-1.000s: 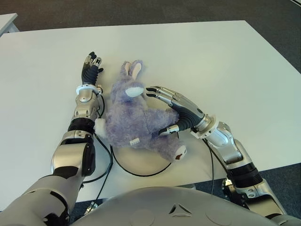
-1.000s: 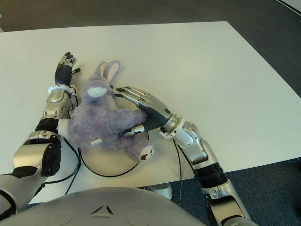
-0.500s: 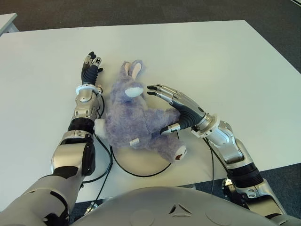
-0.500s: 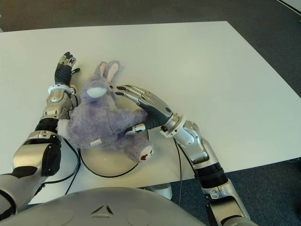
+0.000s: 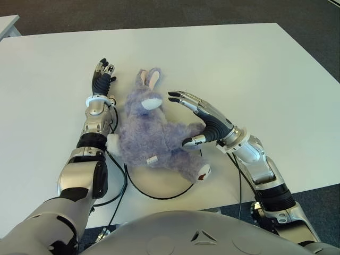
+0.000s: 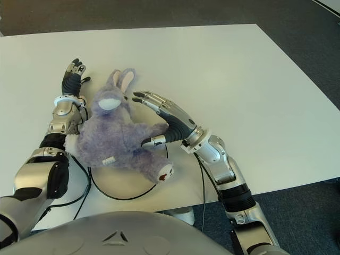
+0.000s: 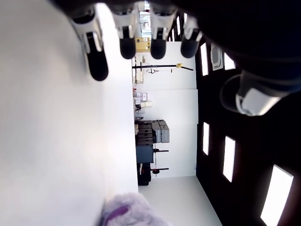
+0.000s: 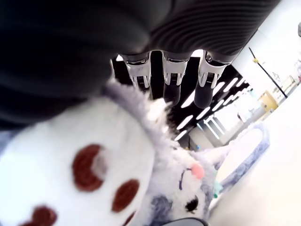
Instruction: Put the doll into the plate.
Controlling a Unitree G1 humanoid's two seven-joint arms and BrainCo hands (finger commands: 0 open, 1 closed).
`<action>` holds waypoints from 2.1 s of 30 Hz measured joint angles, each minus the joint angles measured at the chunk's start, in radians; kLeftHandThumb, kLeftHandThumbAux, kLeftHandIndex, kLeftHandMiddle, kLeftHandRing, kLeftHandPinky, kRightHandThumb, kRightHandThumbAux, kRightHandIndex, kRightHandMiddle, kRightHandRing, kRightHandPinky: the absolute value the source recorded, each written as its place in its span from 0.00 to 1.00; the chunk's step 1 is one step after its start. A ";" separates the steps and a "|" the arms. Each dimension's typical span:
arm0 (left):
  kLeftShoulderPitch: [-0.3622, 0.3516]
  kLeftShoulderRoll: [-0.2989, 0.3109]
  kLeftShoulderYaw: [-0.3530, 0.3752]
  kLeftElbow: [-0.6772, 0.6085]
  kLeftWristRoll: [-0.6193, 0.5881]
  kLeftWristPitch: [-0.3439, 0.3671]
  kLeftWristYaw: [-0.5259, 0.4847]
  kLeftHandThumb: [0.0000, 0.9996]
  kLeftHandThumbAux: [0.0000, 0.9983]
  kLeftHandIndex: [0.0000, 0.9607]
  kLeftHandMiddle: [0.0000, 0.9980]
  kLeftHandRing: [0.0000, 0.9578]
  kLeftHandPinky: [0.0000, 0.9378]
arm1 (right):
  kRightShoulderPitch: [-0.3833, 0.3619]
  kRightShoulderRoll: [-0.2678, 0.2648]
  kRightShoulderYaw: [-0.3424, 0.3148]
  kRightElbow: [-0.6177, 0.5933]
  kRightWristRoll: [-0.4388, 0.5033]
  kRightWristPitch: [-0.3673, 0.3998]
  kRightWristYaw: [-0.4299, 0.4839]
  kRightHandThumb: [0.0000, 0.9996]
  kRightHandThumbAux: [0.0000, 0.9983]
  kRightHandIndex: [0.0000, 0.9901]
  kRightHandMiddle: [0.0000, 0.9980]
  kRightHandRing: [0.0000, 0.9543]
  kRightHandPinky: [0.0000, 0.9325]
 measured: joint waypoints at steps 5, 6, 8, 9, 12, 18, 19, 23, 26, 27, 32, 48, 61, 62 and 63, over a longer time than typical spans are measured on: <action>0.000 0.000 0.000 0.000 0.000 0.000 0.000 0.52 0.38 0.00 0.00 0.00 0.05 | -0.020 0.006 -0.016 0.000 0.035 0.017 0.013 0.03 0.26 0.00 0.00 0.00 0.00; 0.000 0.000 0.000 0.000 0.000 0.001 0.000 0.52 0.38 0.00 0.00 0.00 0.05 | -0.026 0.006 -0.020 0.000 0.039 0.020 0.013 0.03 0.26 0.00 0.00 0.00 0.00; 0.000 0.000 0.000 0.000 0.000 0.001 0.000 0.53 0.38 0.00 0.00 0.00 0.05 | -0.036 0.009 -0.028 -0.001 0.045 0.021 0.013 0.03 0.27 0.00 0.00 0.00 0.00; 0.000 0.000 0.000 0.000 0.000 0.001 0.000 0.53 0.38 0.00 0.00 0.00 0.05 | -0.038 0.011 -0.031 -0.001 0.046 0.021 0.013 0.03 0.27 0.00 0.00 0.00 0.00; 0.000 0.000 0.000 -0.001 0.000 0.001 0.000 0.54 0.37 0.00 0.00 0.00 0.06 | -0.038 0.019 -0.037 0.001 0.049 0.020 0.007 0.02 0.29 0.00 0.00 0.00 0.00; 0.001 0.000 0.000 -0.005 0.000 0.004 0.001 0.54 0.37 0.00 0.00 0.00 0.06 | -0.040 0.035 -0.046 0.009 0.054 0.007 -0.007 0.00 0.30 0.00 0.00 0.00 0.00; 0.001 0.000 0.000 -0.006 0.000 0.004 0.002 0.55 0.37 0.00 0.00 0.00 0.06 | -0.041 0.036 -0.048 0.010 0.055 0.006 -0.009 0.00 0.30 0.00 0.00 0.00 0.00; 0.001 0.000 -0.001 -0.008 0.000 0.006 0.004 0.54 0.37 0.00 0.00 0.00 0.05 | -0.048 0.039 -0.062 0.016 0.056 0.000 -0.015 0.00 0.31 0.00 0.00 0.00 0.00; 0.002 -0.001 -0.002 -0.009 0.000 0.006 0.004 0.54 0.38 0.00 0.00 0.00 0.05 | -0.056 0.041 -0.069 0.020 0.057 -0.010 -0.019 0.00 0.31 0.00 0.00 0.00 0.00; 0.002 0.000 -0.002 -0.008 0.000 0.006 0.005 0.54 0.38 0.00 0.00 0.00 0.05 | -0.060 0.043 -0.071 0.022 0.058 -0.013 -0.020 0.00 0.31 0.00 0.00 0.00 0.00; 0.001 0.000 -0.002 -0.008 0.000 0.006 0.004 0.53 0.38 0.00 0.00 0.00 0.04 | -0.085 0.049 -0.079 0.043 0.062 -0.038 -0.027 0.00 0.32 0.00 0.00 0.00 0.00; 0.001 0.000 -0.002 -0.007 0.000 0.006 0.005 0.44 0.40 0.00 0.00 0.00 0.03 | -0.152 0.075 -0.106 0.122 0.074 -0.070 -0.056 0.01 0.41 0.00 0.00 0.00 0.00; -0.004 0.000 -0.004 -0.002 0.001 0.012 0.004 0.36 0.44 0.00 0.00 0.00 0.00 | -0.258 0.101 -0.116 0.242 0.080 -0.054 -0.068 0.00 0.34 0.00 0.00 0.00 0.00; -0.005 0.000 -0.004 -0.002 0.000 0.013 0.004 0.36 0.43 0.00 0.00 0.00 0.00 | -0.265 0.103 -0.116 0.248 0.080 -0.054 -0.068 0.00 0.34 0.00 0.00 0.00 0.00; -0.006 0.000 -0.004 -0.002 0.000 0.014 0.004 0.35 0.43 0.00 0.00 0.00 0.00 | -0.271 0.105 -0.117 0.253 0.080 -0.054 -0.069 0.00 0.34 0.00 0.00 0.00 0.00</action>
